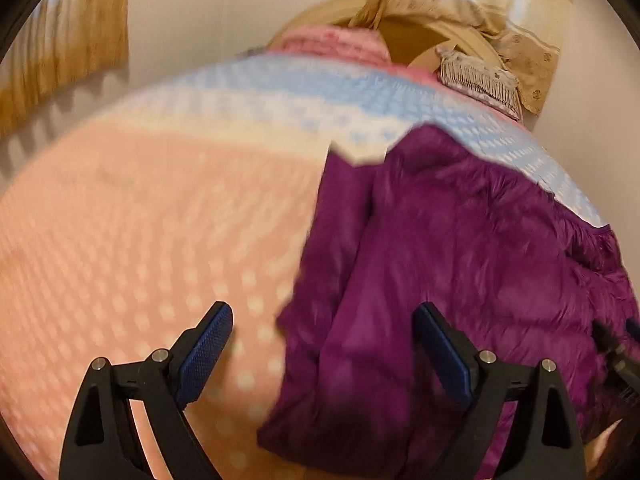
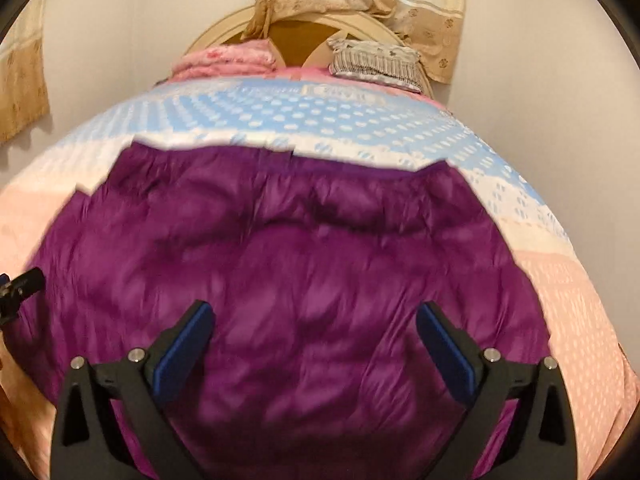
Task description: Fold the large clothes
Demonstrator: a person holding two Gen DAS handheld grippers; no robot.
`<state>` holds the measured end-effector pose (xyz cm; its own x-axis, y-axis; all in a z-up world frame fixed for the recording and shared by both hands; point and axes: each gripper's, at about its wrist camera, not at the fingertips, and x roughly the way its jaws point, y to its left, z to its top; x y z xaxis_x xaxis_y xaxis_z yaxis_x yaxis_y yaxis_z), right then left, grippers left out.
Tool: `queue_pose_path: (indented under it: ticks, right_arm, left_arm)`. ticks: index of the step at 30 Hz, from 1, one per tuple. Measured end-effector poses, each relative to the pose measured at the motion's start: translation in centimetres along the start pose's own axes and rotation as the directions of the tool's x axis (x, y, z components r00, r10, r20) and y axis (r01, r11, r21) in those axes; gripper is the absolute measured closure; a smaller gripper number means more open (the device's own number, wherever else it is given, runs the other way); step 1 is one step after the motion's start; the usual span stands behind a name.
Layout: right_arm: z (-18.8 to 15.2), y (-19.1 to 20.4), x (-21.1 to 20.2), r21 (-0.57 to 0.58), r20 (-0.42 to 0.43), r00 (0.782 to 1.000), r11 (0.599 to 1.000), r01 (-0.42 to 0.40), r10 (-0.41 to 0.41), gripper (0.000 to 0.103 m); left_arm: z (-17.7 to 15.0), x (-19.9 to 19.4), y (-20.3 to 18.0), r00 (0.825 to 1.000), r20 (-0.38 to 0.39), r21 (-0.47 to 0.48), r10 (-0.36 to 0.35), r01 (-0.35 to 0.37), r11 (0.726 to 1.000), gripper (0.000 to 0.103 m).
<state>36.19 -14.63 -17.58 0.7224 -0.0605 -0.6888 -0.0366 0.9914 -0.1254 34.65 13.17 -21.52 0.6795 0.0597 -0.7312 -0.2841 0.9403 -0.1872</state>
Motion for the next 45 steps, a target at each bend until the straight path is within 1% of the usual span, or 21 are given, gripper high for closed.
queue_pose_path:
  ticks: [2,3,5,6,7,9,11,13,14,15,16,19,23,28,30,34,36,37,38,41,45]
  right_arm:
    - [-0.8,-0.1,1.3,0.015,-0.022,1.0,1.0,-0.006,0.006,0.0]
    - [-0.9,-0.3,1.9,0.017,-0.04,0.999,1.0,-0.007,0.008,0.0]
    - [-0.8,-0.3,2.3,0.017,-0.057,0.998,1.0,-0.006,0.007,0.0]
    - [-0.7,-0.2,2.3,0.01,-0.059,0.998,1.0,0.0,0.001,0.0]
    - [-0.8,0.0,2.3,0.001,-0.057,0.998,1.0,0.009,-0.009,0.0]
    - [-1.0,0.3,2.0,-0.002,-0.055,0.998,1.0,0.015,-0.015,0.0]
    - [-1.1,0.3,2.0,-0.005,-0.054,0.998,1.0,0.019,-0.019,0.0]
    - [-1.2,0.5,1.9,-0.01,-0.052,0.998,1.0,0.025,-0.026,0.0]
    - [-1.2,0.5,1.8,-0.012,-0.051,0.998,1.0,0.027,-0.027,0.0]
    - [-1.1,0.7,1.8,-0.012,-0.051,0.998,1.0,0.027,-0.027,0.0]
    - [-1.1,0.7,1.8,-0.012,-0.053,0.998,1.0,0.026,-0.027,0.0]
    - [-1.2,0.9,1.8,-0.014,-0.059,0.998,1.0,0.025,-0.026,0.0]
    - [-1.5,1.8,1.3,-0.027,-0.064,0.996,0.998,0.058,-0.059,0.0]
    - [-2.3,3.9,0.1,-0.051,-0.056,0.995,0.996,0.079,-0.081,0.0]
    - [-2.6,4.8,-0.6,-0.061,-0.051,0.996,0.996,0.066,-0.069,0.0]
    - [-3.5,7.2,-1.9,-0.085,-0.043,0.999,0.996,0.0,-0.003,0.0]
    - [-3.6,7.3,-2.6,-0.078,-0.051,0.997,0.995,-0.064,0.06,0.0]
    - [-3.5,6.9,-3.2,-0.072,-0.049,0.992,0.991,-0.117,0.113,0.0]
    - [-3.4,6.4,-3.9,-0.066,-0.041,0.989,0.987,-0.144,0.142,0.0]
    - [-3.5,3.5,-7.1,-0.044,0.047,0.985,0.985,-0.164,0.166,0.0]
    - [-3.7,-2.8,-9.1,0.032,0.111,0.988,0.993,-0.111,0.107,0.0]
  left_arm:
    - [-0.4,0.1,0.0,1.0,-0.006,-0.018,-0.021,0.021,1.0,0.011]
    - [-0.3,-0.2,-0.2,1.0,0.01,-0.013,-0.026,0.026,1.0,0.011]
    - [-0.2,-0.3,-0.8,0.998,0.014,0.007,-0.057,0.056,0.998,0.018]
    - [-0.2,-0.1,-1.0,0.997,0.0,0.014,-0.074,0.074,0.997,0.032]
    - [-0.2,0.3,-1.4,0.995,-0.027,0.016,-0.099,0.1,0.995,0.041]
    - [-0.1,0.5,-1.4,0.992,-0.033,0.007,-0.118,0.119,0.993,0.043]
    - [-0.3,0.4,-1.1,0.99,-0.035,-0.006,-0.14,0.139,0.99,0.051]
    - [-0.5,0.1,-1.0,0.982,-0.032,-0.011,-0.184,0.184,0.983,0.076]
    - [-0.6,-0.3,-1.1,0.982,-0.025,-0.003,-0.188,0.188,0.982,0.081]
    - [-0.6,-0.7,-1.2,0.98,-0.018,0.004,-0.199,0.199,0.98,0.09]
    - [-0.6,-1.0,-1.3,0.978,-0.012,0.007,-0.207,0.207,0.978,0.093]
    - [-0.2,-2.5,-0.8,0.971,0.016,-0.001,-0.237,0.237,0.972,0.095]
    - [0.1,-3.9,-0.2,0.966,0.03,0.003,-0.259,0.259,0.966,0.096]
    - [-0.4,-4.8,1.6,0.972,0.013,-0.018,-0.235,0.235,0.972,0.096]
    - [-0.5,-5.5,2.9,0.973,0.01,-0.033,-0.231,0.231,0.972,0.096]
    - [-0.6,-6.8,5.6,0.978,0.014,-0.06,-0.208,0.209,0.976,0.096]
    - [-0.4,-7.4,6.6,0.979,0.019,-0.071,-0.203,0.204,0.976,0.096]
    - [-0.1,-7.8,6.8,0.979,0.026,-0.076,-0.203,0.204,0.976,0.096]
    - [0.2,-8.3,6.8,0.978,0.039,-0.072,-0.205,0.207,0.976,0.096]
    - [1.2,-10.3,5.5,0.972,0.08,-0.037,-0.221,0.225,0.974,0.096]
    - [2.8,-13.3,1.6,0.956,0.16,0.068,-0.245,0.237,0.969,0.097]
